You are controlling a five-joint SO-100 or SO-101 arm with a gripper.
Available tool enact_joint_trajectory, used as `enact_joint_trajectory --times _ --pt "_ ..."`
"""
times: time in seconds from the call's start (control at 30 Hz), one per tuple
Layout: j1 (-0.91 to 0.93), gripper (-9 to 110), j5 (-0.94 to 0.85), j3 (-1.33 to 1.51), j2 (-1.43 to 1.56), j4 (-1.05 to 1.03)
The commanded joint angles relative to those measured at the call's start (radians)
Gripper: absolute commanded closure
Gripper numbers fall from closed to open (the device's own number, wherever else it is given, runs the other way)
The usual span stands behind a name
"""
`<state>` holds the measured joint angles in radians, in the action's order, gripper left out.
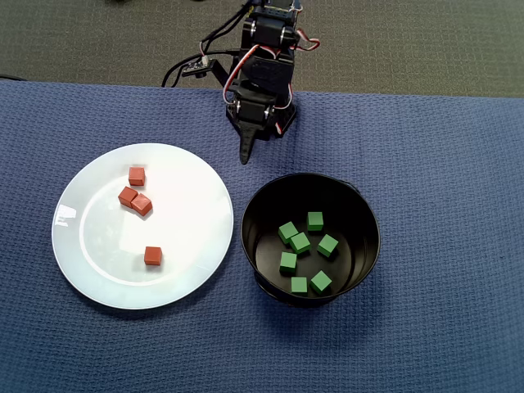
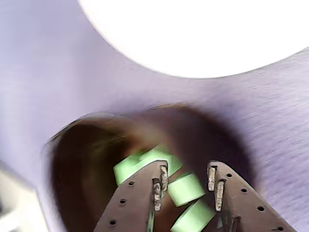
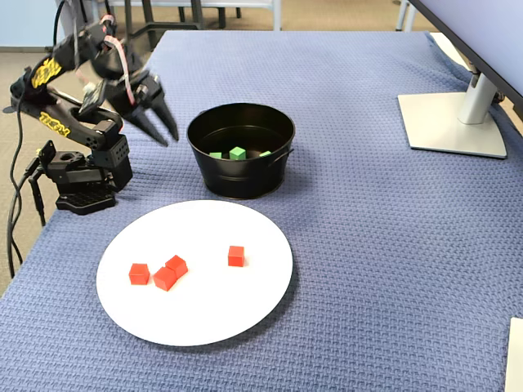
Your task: Pick up the green cubes from the white plate and place them in the black recipient
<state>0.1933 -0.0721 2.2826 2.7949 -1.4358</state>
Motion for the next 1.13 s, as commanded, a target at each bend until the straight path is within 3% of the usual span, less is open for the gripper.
enact_joint_trajectory --times 0.0,0.4,0.67,1.1 --pt "0.055 101 0.026 0.164 0.130 -0.006" --pt "0.104 102 -0.038 0.555 0.301 0.150" --pt "0.054 102 -0.028 0.606 0.258 0.295" --pt "0.029 102 -0.051 0.614 0.275 0.279"
